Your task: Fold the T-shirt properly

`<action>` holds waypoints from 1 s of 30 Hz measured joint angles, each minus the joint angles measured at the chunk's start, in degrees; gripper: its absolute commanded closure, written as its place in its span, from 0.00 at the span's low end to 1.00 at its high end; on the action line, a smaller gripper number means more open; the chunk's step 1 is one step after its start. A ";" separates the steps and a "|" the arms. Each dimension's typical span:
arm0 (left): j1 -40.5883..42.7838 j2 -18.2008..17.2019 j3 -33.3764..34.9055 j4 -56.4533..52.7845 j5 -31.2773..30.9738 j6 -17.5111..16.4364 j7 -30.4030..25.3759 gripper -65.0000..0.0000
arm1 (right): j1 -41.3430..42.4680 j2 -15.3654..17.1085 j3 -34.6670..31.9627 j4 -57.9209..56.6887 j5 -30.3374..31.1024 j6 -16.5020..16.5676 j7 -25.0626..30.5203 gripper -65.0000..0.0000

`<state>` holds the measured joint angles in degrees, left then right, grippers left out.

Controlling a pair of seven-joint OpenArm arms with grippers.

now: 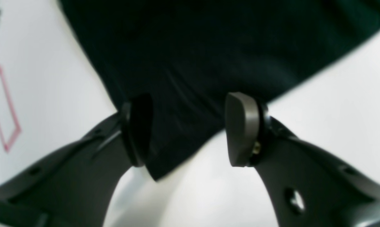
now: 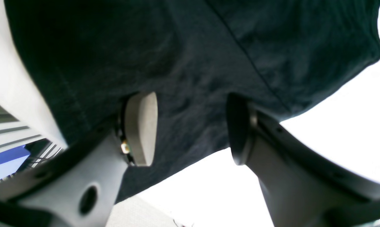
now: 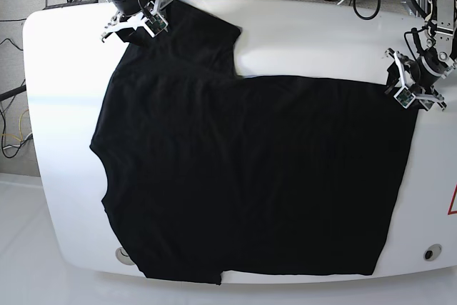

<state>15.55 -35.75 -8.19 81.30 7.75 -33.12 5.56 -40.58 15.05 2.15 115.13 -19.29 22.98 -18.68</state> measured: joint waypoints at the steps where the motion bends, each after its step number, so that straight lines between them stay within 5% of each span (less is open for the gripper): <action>1: 0.00 0.00 0.00 -0.26 -0.07 -0.07 -0.02 0.55 | -0.04 0.00 0.00 0.00 0.00 0.00 0.00 0.47; 23: -2.38 0.15 0.61 -0.63 0.07 0.09 1.73 0.89 | 0.33 0.00 0.04 0.00 0.24 0.00 -0.74 0.48; 30: -1.92 -0.15 1.53 -0.35 -1.01 0.26 2.05 0.61 | 0.83 -0.11 0.04 -0.02 0.68 0.20 -0.66 0.47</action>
<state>13.63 -35.90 -6.66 80.95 6.74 -32.86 7.62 -39.75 14.94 2.20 115.11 -18.61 23.18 -19.33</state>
